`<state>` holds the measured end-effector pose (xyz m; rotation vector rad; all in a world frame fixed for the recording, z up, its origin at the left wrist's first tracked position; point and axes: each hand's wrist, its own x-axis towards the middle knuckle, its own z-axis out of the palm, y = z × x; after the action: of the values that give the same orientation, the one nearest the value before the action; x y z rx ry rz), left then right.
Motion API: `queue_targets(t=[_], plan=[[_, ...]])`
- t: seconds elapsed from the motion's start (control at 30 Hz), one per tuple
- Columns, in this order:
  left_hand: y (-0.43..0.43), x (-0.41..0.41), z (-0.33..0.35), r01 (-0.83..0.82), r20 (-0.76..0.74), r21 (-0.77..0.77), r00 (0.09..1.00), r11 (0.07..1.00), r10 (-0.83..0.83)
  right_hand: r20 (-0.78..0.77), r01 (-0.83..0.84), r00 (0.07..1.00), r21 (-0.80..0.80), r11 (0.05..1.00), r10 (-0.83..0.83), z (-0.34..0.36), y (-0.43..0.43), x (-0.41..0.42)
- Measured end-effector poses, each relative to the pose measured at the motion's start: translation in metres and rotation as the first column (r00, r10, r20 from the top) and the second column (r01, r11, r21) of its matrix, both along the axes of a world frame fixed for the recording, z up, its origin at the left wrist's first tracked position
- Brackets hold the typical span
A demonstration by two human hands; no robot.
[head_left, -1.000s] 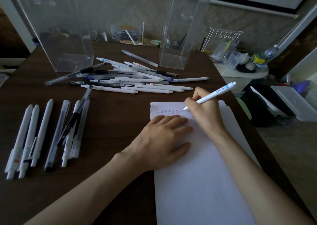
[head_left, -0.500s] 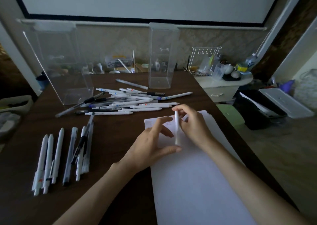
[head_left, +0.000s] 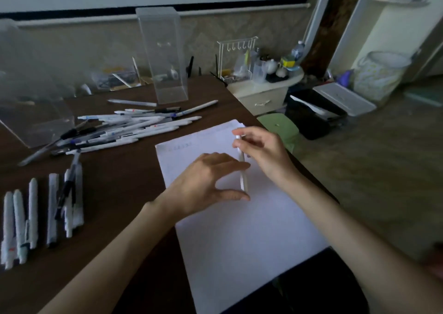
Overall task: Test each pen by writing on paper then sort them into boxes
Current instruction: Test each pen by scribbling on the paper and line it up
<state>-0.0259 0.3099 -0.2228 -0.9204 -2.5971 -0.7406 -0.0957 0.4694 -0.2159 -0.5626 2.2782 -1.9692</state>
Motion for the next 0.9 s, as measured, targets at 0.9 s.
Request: queue_targets(t=[0.9], plan=[[0.121,0.015,-0.037,0.176,0.124,-0.249,0.981,0.953,-0.148,0.087,0.378,0.807,0.684,0.624,-0.584,-0.118,0.238,0.065]])
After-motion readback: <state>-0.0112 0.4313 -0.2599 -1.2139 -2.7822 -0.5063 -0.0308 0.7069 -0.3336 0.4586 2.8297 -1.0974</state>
